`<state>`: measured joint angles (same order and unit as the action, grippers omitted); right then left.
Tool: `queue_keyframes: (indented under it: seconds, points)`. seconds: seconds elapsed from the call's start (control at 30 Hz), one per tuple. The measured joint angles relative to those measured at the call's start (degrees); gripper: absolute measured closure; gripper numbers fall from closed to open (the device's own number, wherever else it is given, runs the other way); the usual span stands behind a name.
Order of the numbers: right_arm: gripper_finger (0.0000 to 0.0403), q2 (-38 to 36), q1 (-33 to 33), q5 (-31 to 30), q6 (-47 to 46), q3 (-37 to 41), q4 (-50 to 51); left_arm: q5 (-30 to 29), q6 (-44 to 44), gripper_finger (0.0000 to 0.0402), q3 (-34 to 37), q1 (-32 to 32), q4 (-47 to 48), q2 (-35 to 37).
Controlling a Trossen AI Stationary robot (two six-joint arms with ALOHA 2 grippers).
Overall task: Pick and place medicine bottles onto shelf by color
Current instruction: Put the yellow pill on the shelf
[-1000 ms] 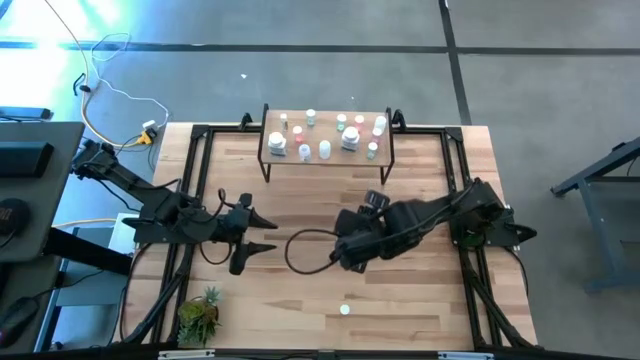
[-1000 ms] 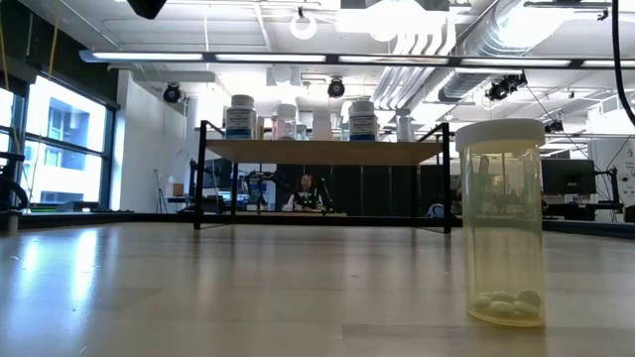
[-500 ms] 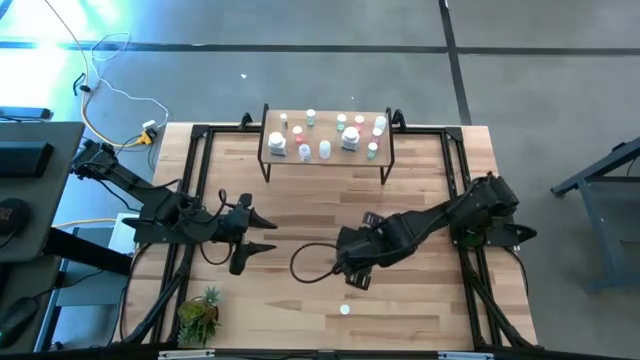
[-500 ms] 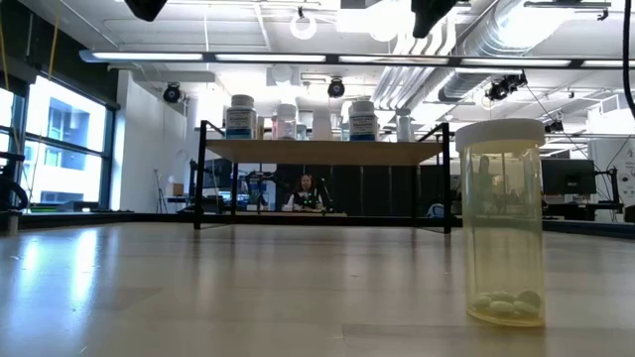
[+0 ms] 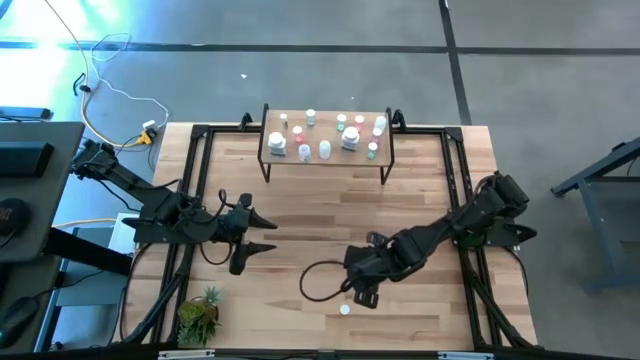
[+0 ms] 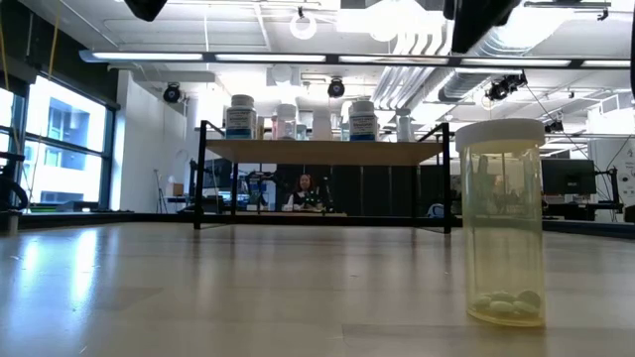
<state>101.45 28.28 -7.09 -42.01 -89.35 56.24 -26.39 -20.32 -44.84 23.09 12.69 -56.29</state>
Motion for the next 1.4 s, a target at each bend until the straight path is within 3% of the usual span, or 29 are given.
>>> queue_keyframes:
  seconds: [0.2,0.5,1.4]
  points:
    - [0.0231,0.0,1.3,-0.9,1.2,1.5,-3.5,0.0,0.0,0.0170,0.0,0.0,0.0,0.0]
    - [0.0231,1.0,3.7,-1.2,12.4,1.4,-12.3,0.0,-0.5,0.0170,0.0,0.0,0.0,0.0]
    - [0.0231,12.1,6.7,0.9,20.5,1.4,-17.8,0.1,-0.5,0.0170,0.0,0.0,0.0,0.0]
